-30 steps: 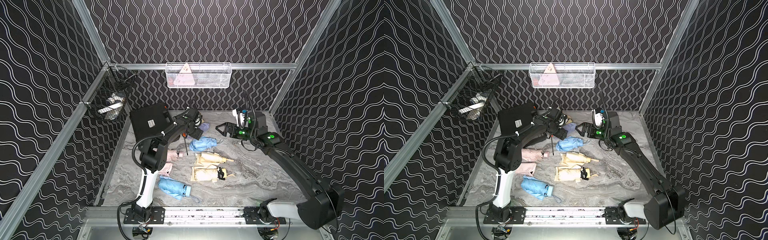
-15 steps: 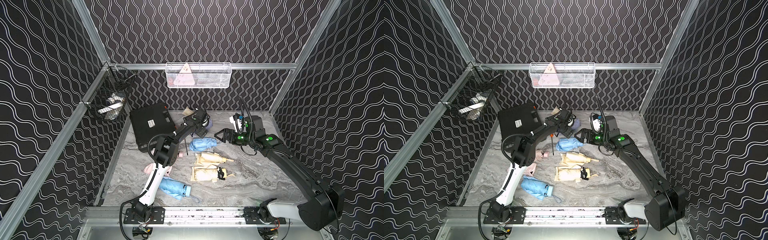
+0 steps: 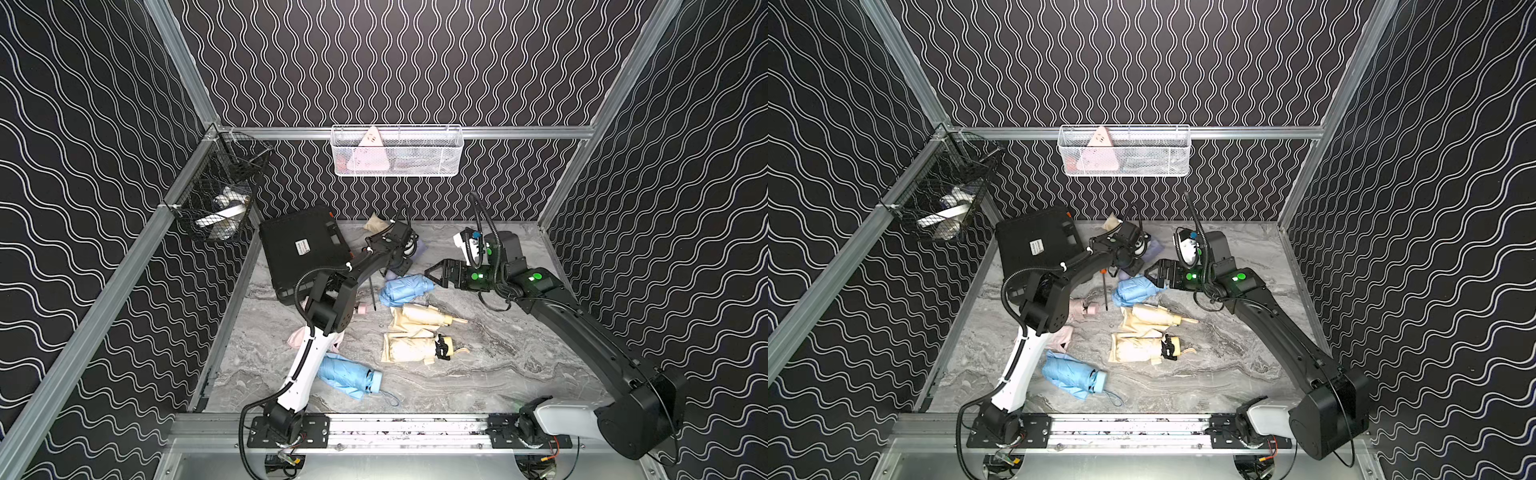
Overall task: Take umbrellas out of sleeves
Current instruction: Pick up the umbrella from the center of the board.
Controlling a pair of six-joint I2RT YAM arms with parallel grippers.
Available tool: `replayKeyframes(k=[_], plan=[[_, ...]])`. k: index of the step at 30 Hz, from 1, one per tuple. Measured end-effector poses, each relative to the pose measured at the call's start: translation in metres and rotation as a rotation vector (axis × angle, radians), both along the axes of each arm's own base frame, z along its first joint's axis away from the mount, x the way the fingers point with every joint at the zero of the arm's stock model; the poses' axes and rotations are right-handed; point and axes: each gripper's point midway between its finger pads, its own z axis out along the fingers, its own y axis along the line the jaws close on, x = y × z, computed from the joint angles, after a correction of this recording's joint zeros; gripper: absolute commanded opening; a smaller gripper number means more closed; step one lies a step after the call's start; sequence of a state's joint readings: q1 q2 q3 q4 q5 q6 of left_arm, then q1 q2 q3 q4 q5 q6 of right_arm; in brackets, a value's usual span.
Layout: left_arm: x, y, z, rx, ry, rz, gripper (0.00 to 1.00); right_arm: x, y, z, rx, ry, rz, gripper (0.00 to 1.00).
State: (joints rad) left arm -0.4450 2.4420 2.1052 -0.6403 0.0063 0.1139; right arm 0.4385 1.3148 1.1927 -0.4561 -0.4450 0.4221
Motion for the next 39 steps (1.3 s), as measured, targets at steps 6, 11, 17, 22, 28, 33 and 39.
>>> replayKeyframes(k=[6,11,17,22,28,33,39], plan=[[0.001,0.011,0.058,-0.167,-0.018,0.074,0.16,-0.002,-0.004,0.016,0.014,-0.037,-0.017,1.0],[-0.002,0.027,0.107,-0.312,-0.05,0.136,0.16,-0.002,-0.008,0.03,0.042,-0.049,-0.047,1.0],[-0.051,0.027,0.137,-0.562,0.065,0.185,0.16,0.001,-0.007,0.043,0.115,-0.007,-0.074,1.0],[-0.117,0.022,0.152,-0.811,0.197,0.25,0.18,0.002,0.0,0.04,0.177,0.069,-0.08,1.0],[-0.168,0.024,0.189,-1.056,0.265,0.318,0.18,0.001,0.008,0.033,0.22,0.147,-0.064,0.99],[-0.191,0.024,0.23,-1.175,0.258,0.301,0.18,-0.012,0.021,0.024,0.261,0.201,-0.026,0.99],[-0.212,0.021,0.241,-1.231,0.3,0.31,0.18,-0.031,0.046,0.034,0.291,0.177,0.065,0.99]])
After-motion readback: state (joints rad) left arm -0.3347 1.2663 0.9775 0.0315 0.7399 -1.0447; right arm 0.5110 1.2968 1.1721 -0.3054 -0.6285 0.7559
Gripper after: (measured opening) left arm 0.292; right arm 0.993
